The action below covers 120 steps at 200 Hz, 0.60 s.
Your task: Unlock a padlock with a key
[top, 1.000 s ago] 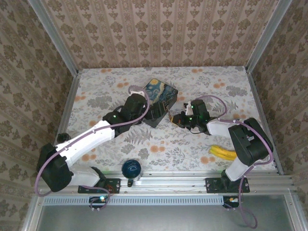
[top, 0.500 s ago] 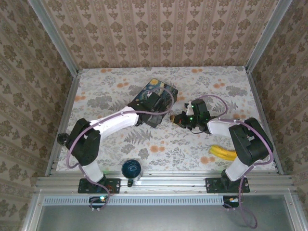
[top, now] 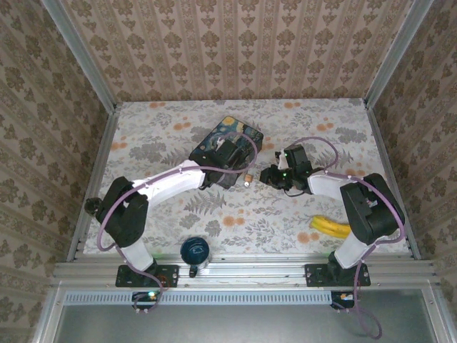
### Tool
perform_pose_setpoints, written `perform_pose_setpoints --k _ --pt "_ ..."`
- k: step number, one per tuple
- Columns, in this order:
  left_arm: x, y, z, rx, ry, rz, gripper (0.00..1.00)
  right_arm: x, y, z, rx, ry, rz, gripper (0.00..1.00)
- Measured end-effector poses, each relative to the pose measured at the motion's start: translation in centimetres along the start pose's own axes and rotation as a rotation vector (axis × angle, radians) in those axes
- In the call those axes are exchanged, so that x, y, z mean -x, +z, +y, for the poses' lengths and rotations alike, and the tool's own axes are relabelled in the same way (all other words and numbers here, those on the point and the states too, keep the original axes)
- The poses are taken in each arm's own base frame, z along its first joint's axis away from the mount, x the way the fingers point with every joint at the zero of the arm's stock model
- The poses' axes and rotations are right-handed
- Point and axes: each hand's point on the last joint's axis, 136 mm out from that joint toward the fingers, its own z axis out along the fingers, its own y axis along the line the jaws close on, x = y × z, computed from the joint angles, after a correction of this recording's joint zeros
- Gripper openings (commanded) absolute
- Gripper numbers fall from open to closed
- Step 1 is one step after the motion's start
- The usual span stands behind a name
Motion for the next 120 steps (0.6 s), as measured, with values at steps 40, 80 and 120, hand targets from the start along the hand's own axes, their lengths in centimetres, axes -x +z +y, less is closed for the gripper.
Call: perform_pose_setpoints --k 40,80,120 --pt "-0.3 0.1 1.0 0.028 -0.015 -0.013 1.0 -0.8 0.1 -1.4 -0.092 -0.042 0.016 0.4" --pt "-0.6 0.3 2.6 0.053 -0.043 -0.017 1.0 -1.3 1.0 0.8 -0.193 -0.185 0.009 0.5" --pt "-0.6 0.3 2.9 0.056 -0.051 -0.02 1.0 -1.2 3.4 3.8 -0.269 -0.338 -0.027 0.57"
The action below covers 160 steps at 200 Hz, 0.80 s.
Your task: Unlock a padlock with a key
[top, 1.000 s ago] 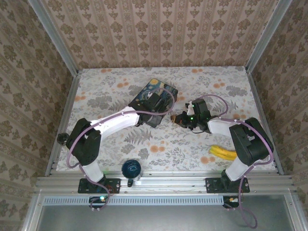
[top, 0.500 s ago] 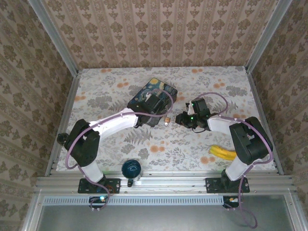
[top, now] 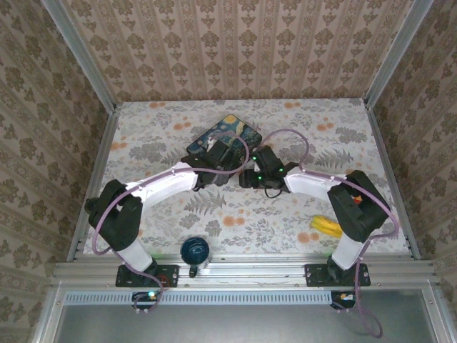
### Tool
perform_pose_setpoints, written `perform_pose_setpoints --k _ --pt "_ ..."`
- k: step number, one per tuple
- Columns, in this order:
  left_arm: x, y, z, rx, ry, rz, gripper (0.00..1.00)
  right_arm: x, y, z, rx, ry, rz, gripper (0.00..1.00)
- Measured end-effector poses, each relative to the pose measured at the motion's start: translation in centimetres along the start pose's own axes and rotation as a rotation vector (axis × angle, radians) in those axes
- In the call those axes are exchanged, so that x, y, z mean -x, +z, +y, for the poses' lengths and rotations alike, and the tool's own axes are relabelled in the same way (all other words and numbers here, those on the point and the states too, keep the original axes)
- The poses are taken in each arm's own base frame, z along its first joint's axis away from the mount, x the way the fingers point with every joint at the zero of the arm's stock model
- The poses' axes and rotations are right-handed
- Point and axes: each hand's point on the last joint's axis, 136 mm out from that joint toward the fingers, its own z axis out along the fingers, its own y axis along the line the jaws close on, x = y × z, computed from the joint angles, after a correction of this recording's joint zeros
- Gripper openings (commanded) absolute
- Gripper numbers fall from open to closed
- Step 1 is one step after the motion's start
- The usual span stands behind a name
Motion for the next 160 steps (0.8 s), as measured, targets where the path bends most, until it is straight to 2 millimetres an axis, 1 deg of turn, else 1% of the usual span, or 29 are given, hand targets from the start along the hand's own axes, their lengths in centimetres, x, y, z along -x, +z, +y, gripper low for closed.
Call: perform_pose_setpoints --k 15,40,82,108,140,160 --pt "0.0 0.0 0.0 -0.001 -0.001 -0.002 1.0 0.1 0.9 0.2 -0.032 -0.024 -0.001 0.57" --pt "-0.1 0.1 0.4 0.001 -0.012 0.0 1.0 0.3 2.3 -0.6 -0.091 -0.04 0.007 0.57" --pt "-0.2 0.2 0.7 -0.007 -0.04 0.007 1.0 0.5 3.3 -1.3 -0.137 -0.055 0.003 0.56" --pt "-0.3 0.2 0.7 -0.011 -0.043 0.006 1.0 0.6 3.8 -1.4 -0.153 -0.063 0.007 0.53" --pt "-0.4 0.2 0.7 -0.013 -0.051 0.006 1.0 0.7 3.9 -1.7 -0.175 -0.078 0.01 0.47" --pt "-0.4 0.2 0.8 -0.012 -0.054 0.005 1.0 0.7 3.9 -1.9 -0.185 -0.093 0.01 0.39"
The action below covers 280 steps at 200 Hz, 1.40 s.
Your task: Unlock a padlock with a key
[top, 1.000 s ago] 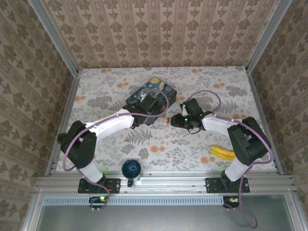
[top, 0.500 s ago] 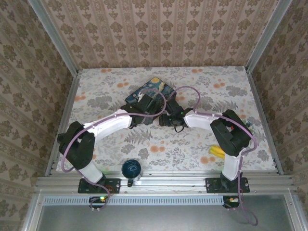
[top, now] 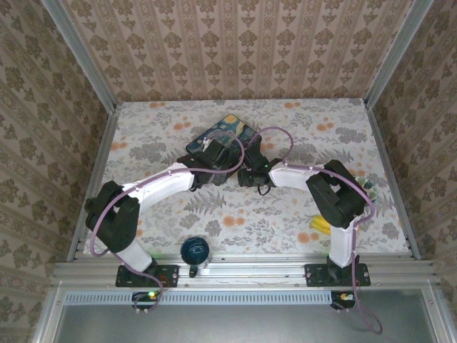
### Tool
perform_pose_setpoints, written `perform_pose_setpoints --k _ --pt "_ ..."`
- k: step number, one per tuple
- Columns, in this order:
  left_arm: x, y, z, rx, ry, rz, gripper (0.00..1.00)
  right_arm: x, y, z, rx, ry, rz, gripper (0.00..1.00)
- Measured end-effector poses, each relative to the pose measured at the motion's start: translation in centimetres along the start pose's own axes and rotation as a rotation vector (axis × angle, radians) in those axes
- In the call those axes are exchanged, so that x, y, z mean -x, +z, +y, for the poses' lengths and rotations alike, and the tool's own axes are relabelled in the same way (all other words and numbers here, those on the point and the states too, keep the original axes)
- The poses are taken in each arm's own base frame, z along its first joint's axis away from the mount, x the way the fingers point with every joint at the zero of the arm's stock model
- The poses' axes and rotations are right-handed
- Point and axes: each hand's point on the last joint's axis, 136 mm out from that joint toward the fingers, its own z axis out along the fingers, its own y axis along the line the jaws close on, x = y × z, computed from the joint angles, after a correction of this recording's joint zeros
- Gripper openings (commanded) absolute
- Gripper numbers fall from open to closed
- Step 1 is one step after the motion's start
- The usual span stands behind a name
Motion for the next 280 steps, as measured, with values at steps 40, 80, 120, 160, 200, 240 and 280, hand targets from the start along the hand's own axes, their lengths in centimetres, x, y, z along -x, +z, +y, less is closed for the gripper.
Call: perform_pose_setpoints --k 40,80,120,160,200,240,280 --pt "-0.1 0.0 0.3 0.002 -0.006 0.0 1.0 0.0 -0.1 -0.3 -0.014 -0.029 0.001 0.16" --pt "-0.2 -0.1 0.8 0.005 -0.023 0.0 1.0 0.1 -0.1 -0.2 -0.011 -0.049 -0.004 0.01" --pt "-1.2 -1.1 2.0 0.013 -0.022 0.021 1.0 -0.1 -0.2 0.0 0.012 -0.047 -0.001 0.0" --pt "0.3 -3.5 2.7 -0.014 -0.066 -0.048 0.98 -1.0 -0.9 0.1 0.051 -0.032 -0.001 0.0" --pt "1.6 -3.7 2.2 -0.043 -0.099 -0.095 0.96 -3.3 -2.3 -0.2 0.063 -0.021 0.039 0.0" --pt "0.9 -2.3 -0.4 -0.033 -0.032 -0.077 0.96 -5.2 -4.0 -0.3 0.07 -0.01 0.071 0.0" --pt "0.3 -1.1 -2.5 -0.027 0.02 -0.054 0.96 -6.4 -5.1 -0.3 0.077 0.013 0.086 0.0"
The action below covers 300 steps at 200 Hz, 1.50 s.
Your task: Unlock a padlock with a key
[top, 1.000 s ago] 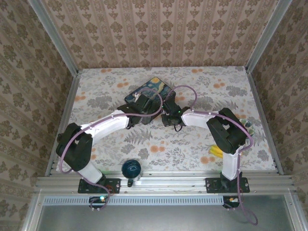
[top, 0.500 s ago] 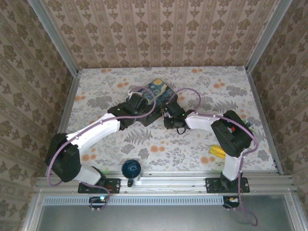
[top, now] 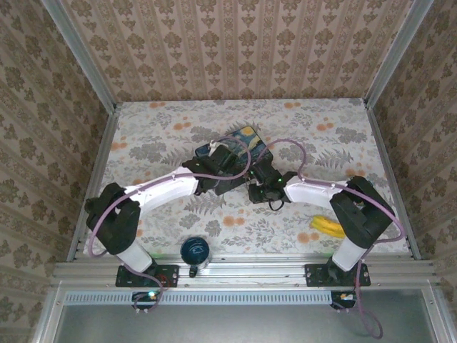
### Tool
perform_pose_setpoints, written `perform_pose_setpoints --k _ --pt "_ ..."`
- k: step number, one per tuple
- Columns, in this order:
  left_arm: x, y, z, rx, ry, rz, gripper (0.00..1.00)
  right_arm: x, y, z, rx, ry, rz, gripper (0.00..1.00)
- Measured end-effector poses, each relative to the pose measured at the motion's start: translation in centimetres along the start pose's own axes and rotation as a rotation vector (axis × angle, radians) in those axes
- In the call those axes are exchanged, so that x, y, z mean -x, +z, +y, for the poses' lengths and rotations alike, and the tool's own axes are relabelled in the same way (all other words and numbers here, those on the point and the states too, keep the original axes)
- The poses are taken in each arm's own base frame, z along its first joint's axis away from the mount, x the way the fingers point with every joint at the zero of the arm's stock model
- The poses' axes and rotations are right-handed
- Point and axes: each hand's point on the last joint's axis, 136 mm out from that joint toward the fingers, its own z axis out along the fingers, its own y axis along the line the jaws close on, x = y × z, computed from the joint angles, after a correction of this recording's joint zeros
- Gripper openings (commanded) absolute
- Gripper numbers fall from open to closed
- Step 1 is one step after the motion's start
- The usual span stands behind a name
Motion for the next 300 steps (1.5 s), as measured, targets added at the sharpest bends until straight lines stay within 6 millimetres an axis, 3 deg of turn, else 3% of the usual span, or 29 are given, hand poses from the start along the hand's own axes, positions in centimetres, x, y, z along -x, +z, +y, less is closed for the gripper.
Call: perform_pose_setpoints --k 173,300 --pt "-0.55 0.48 -0.06 0.001 -0.037 -0.01 0.96 0.05 -0.25 -0.1 0.011 0.1 -0.005 0.0" --pt "-0.43 0.6 -0.2 -0.006 -0.057 -0.023 0.96 0.38 0.04 -0.16 0.113 0.187 -0.016 0.0"
